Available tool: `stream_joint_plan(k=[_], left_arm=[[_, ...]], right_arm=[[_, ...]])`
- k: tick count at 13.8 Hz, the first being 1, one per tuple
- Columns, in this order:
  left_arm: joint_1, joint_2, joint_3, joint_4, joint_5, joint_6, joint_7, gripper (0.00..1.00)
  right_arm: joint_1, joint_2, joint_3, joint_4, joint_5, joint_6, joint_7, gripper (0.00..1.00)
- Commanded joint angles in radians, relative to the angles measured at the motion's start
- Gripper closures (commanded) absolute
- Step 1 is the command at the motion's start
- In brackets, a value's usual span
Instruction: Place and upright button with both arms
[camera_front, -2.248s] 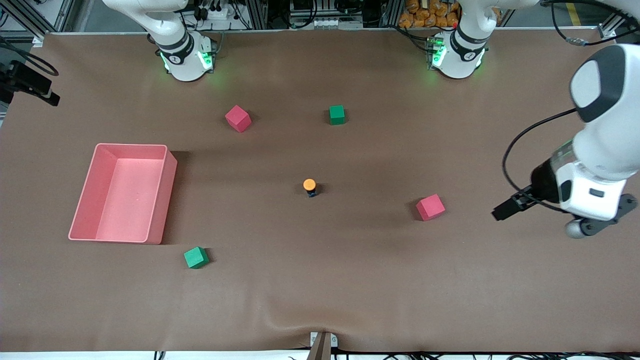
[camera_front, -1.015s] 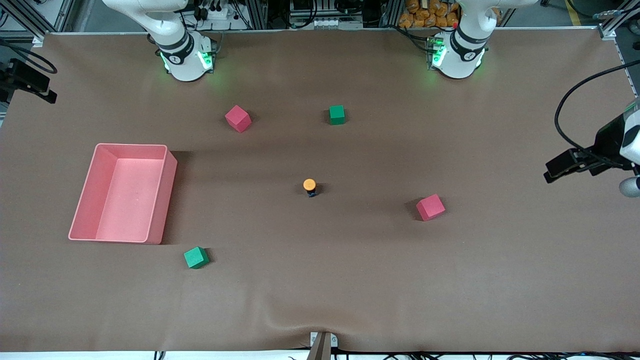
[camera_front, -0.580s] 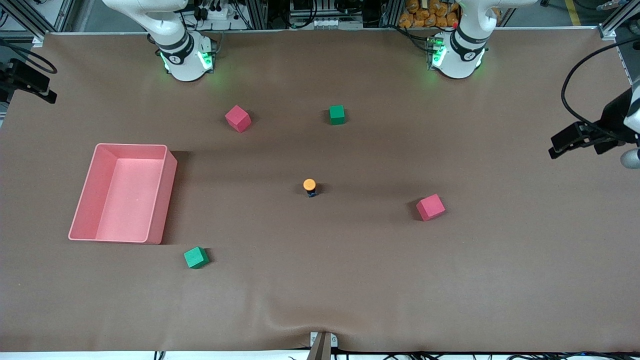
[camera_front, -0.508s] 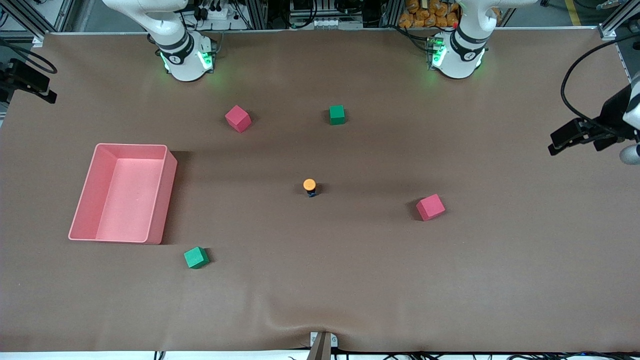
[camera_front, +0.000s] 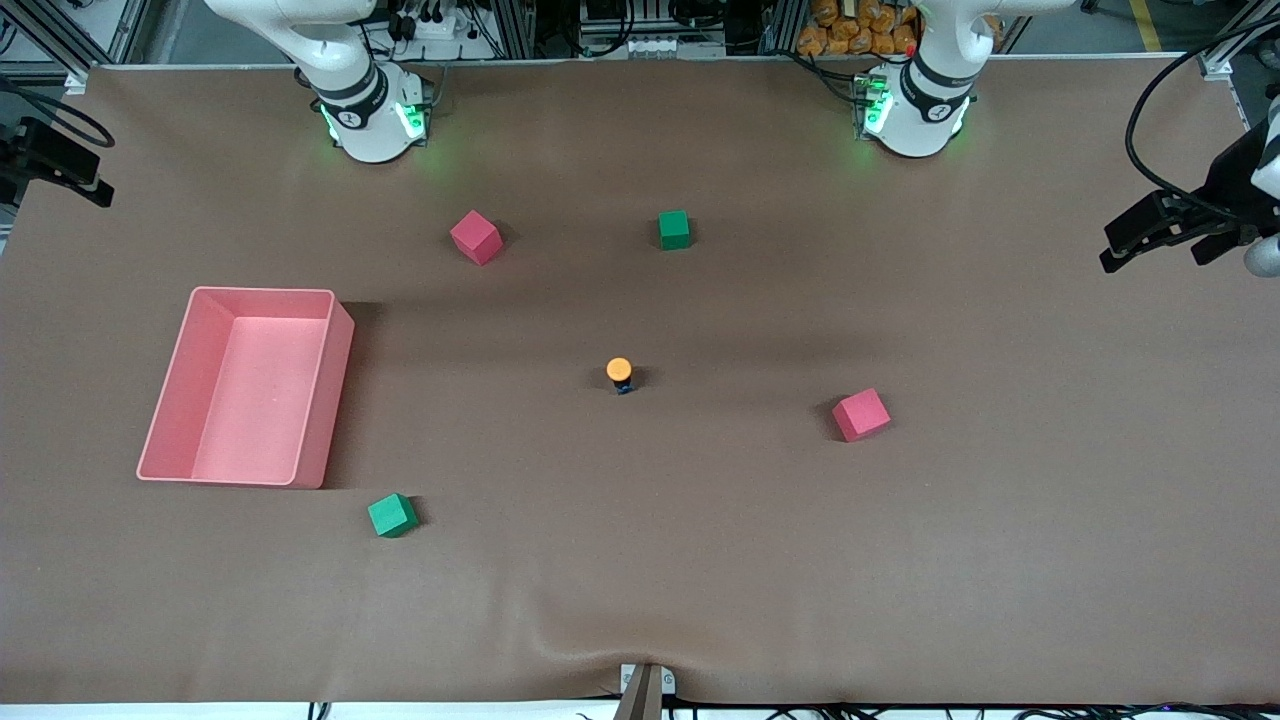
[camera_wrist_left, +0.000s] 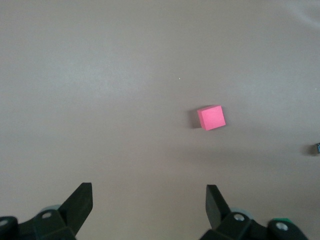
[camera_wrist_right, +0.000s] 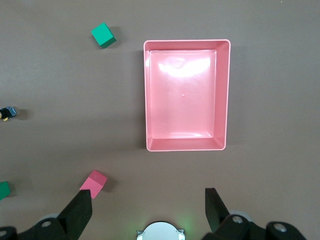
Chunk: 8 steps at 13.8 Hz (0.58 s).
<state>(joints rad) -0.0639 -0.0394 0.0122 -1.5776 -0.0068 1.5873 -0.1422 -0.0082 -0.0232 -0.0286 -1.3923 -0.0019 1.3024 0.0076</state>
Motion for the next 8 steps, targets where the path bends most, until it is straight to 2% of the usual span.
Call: stream_joint_plan(k=[1, 4, 6, 8], left_arm=[[0.001, -0.05, 0.003, -0.042, 0.011, 0.005, 0.026, 0.0], [-0.011, -0.053, 0.005, -0.044, 0.01, -0.021, 0.024, 0.0], [-0.049, -0.054, 0.038, -0.045, 0.01, -0.029, 0.024, 0.0], [-0.056, -0.053, 0.041, -0.042, 0.011, -0.029, 0.024, 0.0]], right_arm=[[-0.001, 0.005, 0.006, 0.018, -0.018, -0.009, -0.011, 0.0], [-0.001, 0.005, 0.006, 0.018, -0.018, -0.009, -0.011, 0.0], [-0.001, 0.005, 0.006, 0.018, -0.018, -0.009, -0.011, 0.0], [-0.001, 0.005, 0.006, 0.018, -0.018, -0.009, -0.011, 0.0]])
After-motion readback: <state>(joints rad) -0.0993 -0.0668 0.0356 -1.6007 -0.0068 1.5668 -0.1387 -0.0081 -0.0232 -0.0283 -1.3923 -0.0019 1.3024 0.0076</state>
